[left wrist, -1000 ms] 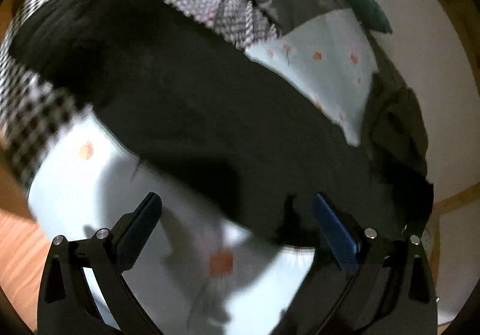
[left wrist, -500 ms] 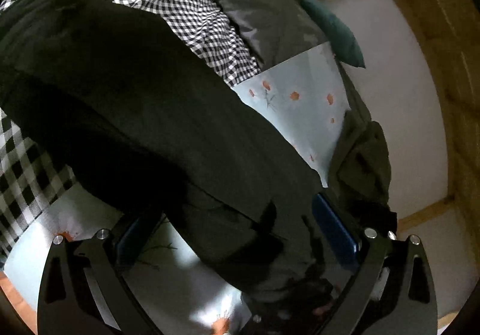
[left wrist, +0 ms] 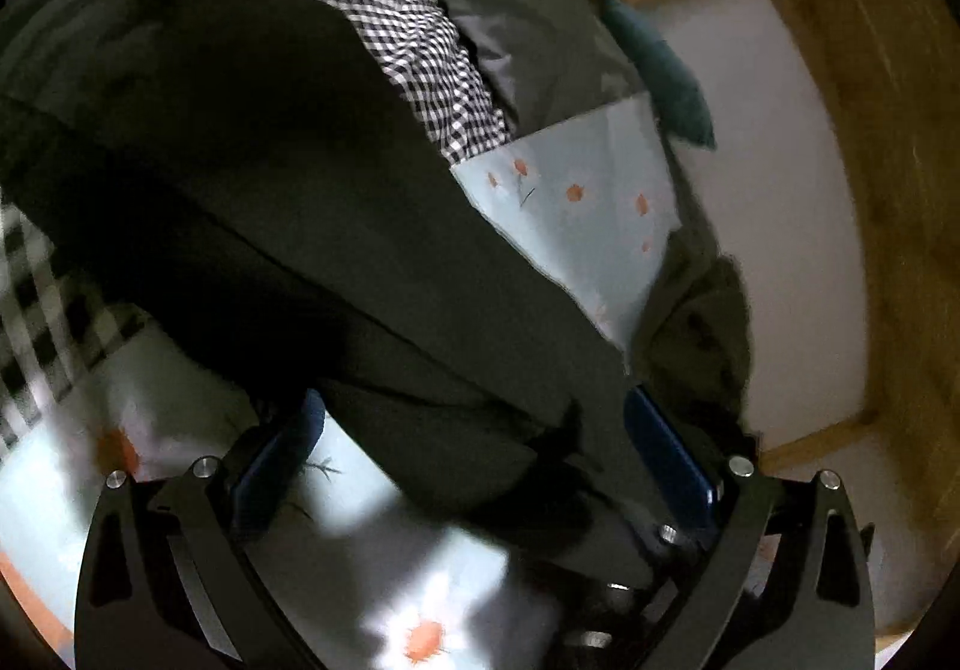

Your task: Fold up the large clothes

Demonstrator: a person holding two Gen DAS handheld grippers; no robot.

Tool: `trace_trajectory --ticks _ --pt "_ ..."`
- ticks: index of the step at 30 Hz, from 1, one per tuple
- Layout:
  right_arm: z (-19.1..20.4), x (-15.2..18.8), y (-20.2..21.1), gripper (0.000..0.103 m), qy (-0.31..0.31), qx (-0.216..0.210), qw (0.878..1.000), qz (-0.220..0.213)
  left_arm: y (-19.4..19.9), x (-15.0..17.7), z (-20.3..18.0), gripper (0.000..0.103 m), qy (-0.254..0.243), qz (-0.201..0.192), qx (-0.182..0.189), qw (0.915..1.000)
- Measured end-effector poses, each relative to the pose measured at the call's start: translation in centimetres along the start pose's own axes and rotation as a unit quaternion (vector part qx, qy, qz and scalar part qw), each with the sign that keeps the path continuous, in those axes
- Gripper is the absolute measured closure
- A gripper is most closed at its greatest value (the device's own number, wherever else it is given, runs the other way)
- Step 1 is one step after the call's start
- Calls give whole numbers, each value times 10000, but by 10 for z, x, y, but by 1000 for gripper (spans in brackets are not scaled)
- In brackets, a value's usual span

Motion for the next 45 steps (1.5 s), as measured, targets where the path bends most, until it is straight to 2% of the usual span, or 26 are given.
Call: trace_trajectory --ticks 3,7,8,9,10,12,15,17,19,21,22,24,25,27,30,31,32,33,34,36,37,39,40,43,44,45 --pt "-25 -5 34 95 -461 29 9980 -421 12 -7 11 5 747 -193 284 9966" --pt "-38 4 73 95 -849 -181 9933 -757 16 -14 13 5 1276 -204 742 9888" --pt "-39 8 81 95 -884 -155 9928 -798 15 -15 11 18 1353 -173 909 9865" --pt "-39 14 86 95 -939 -160 9923 -791 14 -16 8 42 1459 -141 1100 9831" --pt "-41 17 87 95 -977 -159 9921 -774 11 -15 9 81 1586 -82 1111 9810" --pt "-44 24 85 95 -1029 -189 9922 -672 2 -11 4 82 1621 69 1161 9799" --pt "-45 39 84 93 -1177 -281 9914 -493 9 -9 -23 85 753 -189 833 9935" --pt "-47 54 85 89 -1510 -601 9861 -347 17 -8 -48 86 51 -412 625 9972" --pt "-52 63 95 83 -1999 -980 9740 -417 24 -5 -79 88 -846 -613 298 9941" --pt "-63 70 111 70 -2618 -1435 9527 -573 28 5 -111 89 -1731 -803 -1 9816" --pt "-70 76 120 54 -2863 -1565 9432 -618 29 12 -129 89 -2152 -884 -99 9725" --pt "-90 87 137 8 -3365 -1655 9244 -702 32 21 -149 90 -2640 -991 -235 9591" --pt "-98 90 146 2 -3598 -1814 9114 -838 30 25 -159 90 -2870 -1027 -302 9519" --pt "-116 98 171 3 -4101 -2199 8771 -1189 24 37 -176 91 -3313 -1060 -458 9364" --pt "-151 119 207 3 -4772 -2250 8381 -1384 19 68 -201 91 -4166 -1196 -752 8981" --pt "-156 122 214 3 -4917 -2348 8267 -1400 15 89 -214 91 -4687 -1287 -887 8694" --pt "-161 123 221 3 -5091 -2498 8119 -1389 17 108 -219 91 -5017 -1337 -942 8494" --pt "-166 121 231 3 -5305 -2772 7876 -1466 13 129 -230 91 -5390 -1382 -976 8251" --pt "-168 120 236 3 -5422 -2930 7735 -1477 6 157 -240 91 -5813 -1381 -1016 7954" --pt "-171 109 244 3 -5627 -3302 7451 -1385 -5 192 -245 92 -6182 -1223 -969 7704" --pt "-172 105 243 3 -5718 -3328 7403 -1194 -13 206 -245 92 -6300 -1130 -948 7624" --pt "-171 99 247 3 -5820 -3457 7296 -973 -26 240 -243 92 -6622 -1006 -991 7359" --pt "-169 95 246 3 -5884 -3516 7238 -792 -32 259 -242 92 -6845 -992 -1038 7147" --pt "-164 94 237 3 -6037 -3677 7059 -451 -42 296 -239 92 -7229 -883 -1045 6773" --pt "-163 100 229 3 -6085 -3629 7054 -216 -45 308 -238 92 -7320 -837 -1036 6681" --pt "-162 108 221 3 -6060 -3475 7156 1 -48 321 -236 92 -7429 -784 -1030 6568"
Point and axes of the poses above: each gripper's, at about its wrist camera, not at the fingertips, and y roughly against the way its jaws point, z to its left, x to its underside, the point moved 10 cm from there along -y, roughly the way its jaws point, and after that the axes turned 5 degrees about y, right-handed, at the moved point
